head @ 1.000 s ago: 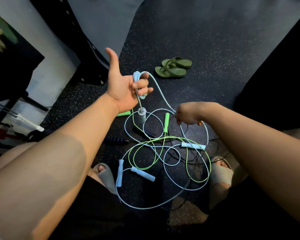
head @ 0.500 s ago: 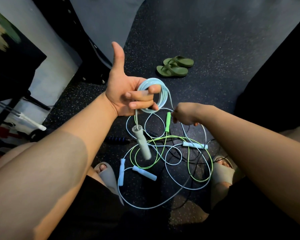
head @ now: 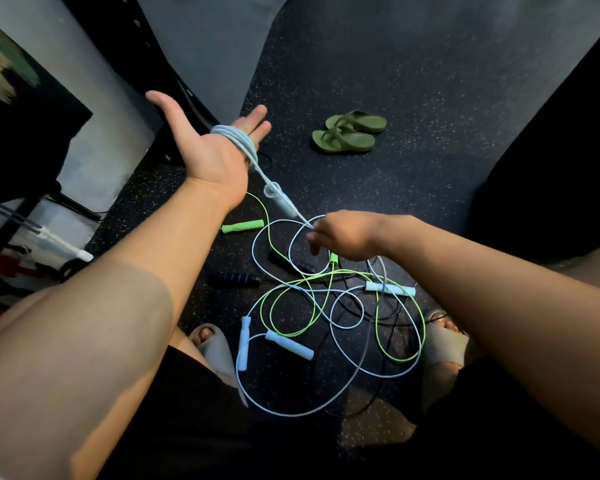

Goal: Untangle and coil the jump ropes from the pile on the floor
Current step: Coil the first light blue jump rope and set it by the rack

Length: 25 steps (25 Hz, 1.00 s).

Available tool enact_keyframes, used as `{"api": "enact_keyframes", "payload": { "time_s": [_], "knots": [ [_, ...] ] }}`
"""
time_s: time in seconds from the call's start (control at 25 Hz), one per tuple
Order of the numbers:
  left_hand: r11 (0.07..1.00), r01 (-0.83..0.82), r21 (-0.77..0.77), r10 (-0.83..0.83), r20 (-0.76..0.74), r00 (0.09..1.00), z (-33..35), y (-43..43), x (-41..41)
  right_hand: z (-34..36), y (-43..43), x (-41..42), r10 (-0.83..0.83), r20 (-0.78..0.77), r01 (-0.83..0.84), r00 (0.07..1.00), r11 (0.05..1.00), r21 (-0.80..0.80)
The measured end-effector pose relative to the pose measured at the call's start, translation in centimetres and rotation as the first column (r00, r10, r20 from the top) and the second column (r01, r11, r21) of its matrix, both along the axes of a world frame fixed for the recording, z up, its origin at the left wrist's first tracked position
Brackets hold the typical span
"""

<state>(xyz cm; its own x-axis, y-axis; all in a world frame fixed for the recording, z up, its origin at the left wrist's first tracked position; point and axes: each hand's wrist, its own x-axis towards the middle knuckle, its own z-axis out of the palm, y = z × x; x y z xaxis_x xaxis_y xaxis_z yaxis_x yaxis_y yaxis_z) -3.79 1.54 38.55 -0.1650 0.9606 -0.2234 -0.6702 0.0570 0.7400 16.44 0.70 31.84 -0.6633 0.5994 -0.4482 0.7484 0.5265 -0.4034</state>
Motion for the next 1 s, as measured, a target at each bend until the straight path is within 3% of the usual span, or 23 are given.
{"api": "enact_keyframes", "payload": {
  "time_s": [0.12,0.24,0.32,0.56,0.64,0.72,0.84,1.0],
  "knots": [
    [0.991,-0.004,-0.135,-0.046,-0.368,0.929,-1.7,0.7,-0.7,1.6,-0.4,-0.1,0.054,-0.156,-0.038,0.986,0.994,0.107],
    [0.939,0.150,-0.310,-0.325,-0.648,0.689,-3.0,0.3,-0.1,2.8,-0.3,0.6,0.098,-0.296,-0.017,0.950,0.964,0.264],
    [0.879,0.292,-0.377,-0.477,-0.704,0.527,-3.3,-0.2,0.3,3.1,-0.1,1.1,0.112,-0.369,0.029,0.923,0.934,0.355],
    [0.686,0.581,-0.438,-0.688,-0.650,0.323,-3.2,-1.5,1.7,4.4,1.2,2.1,0.040,-0.584,0.244,0.811,0.884,0.398],
    [0.586,0.693,-0.420,-0.769,-0.559,0.311,-2.7,-2.4,2.3,4.3,1.7,2.4,-0.025,-0.629,0.328,0.777,0.868,0.371],
    [0.565,0.734,-0.377,-0.797,-0.481,0.366,-1.8,-2.8,2.6,3.8,2.1,2.5,-0.113,-0.658,0.397,0.745,0.867,0.301],
    [0.615,0.726,-0.306,-0.779,-0.380,0.499,-0.6,-3.0,2.3,2.9,2.4,2.4,-0.250,-0.638,0.450,0.729,0.876,0.172],
    [0.722,0.669,-0.175,-0.692,-0.189,0.697,0.5,-3.2,2.2,1.6,2.4,1.7,-0.311,-0.621,0.461,0.719,0.882,0.093]
  ]
}}
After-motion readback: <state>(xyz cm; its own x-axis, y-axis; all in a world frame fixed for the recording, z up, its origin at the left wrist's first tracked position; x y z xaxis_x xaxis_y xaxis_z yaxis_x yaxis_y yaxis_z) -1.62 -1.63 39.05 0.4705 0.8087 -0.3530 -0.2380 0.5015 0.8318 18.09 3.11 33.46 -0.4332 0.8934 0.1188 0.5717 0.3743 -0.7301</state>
